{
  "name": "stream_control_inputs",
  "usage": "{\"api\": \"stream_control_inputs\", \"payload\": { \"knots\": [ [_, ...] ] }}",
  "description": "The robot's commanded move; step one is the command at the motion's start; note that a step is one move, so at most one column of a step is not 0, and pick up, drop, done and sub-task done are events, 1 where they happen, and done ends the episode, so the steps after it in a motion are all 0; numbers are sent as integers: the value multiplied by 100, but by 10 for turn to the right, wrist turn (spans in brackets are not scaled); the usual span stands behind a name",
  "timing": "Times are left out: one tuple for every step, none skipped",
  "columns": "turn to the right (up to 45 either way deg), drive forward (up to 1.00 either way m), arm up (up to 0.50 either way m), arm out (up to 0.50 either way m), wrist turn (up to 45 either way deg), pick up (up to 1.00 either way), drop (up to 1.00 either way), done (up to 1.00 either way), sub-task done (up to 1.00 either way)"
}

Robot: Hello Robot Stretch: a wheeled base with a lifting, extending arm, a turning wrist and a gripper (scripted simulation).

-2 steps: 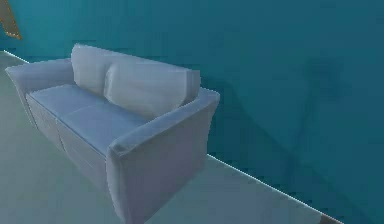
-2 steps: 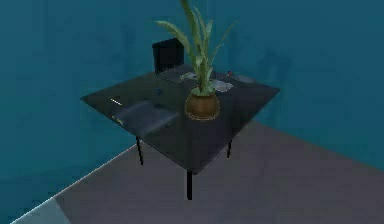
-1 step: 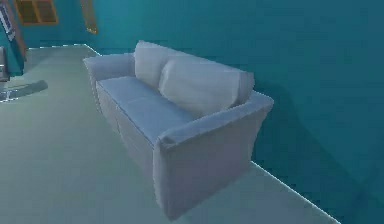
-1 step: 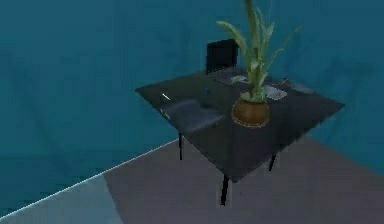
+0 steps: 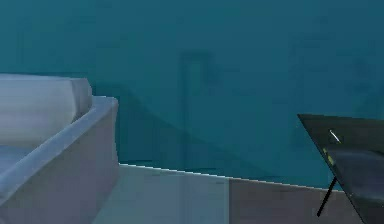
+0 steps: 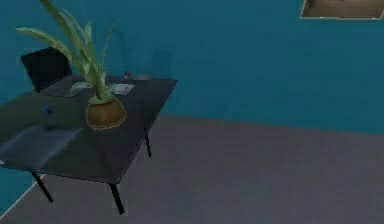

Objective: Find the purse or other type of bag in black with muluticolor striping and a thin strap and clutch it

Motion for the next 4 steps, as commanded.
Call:
{"api": "stream_control_inputs", "payload": {
  "knots": [
    [150,0,0,0,0,0,0,0,0],
    [0,40,0,0,0,0,0,0,0],
    [-450,0,0,0,0,0,0,0,0],
    [0,0,50,0,0,0,0,0,0]
  ]
}}
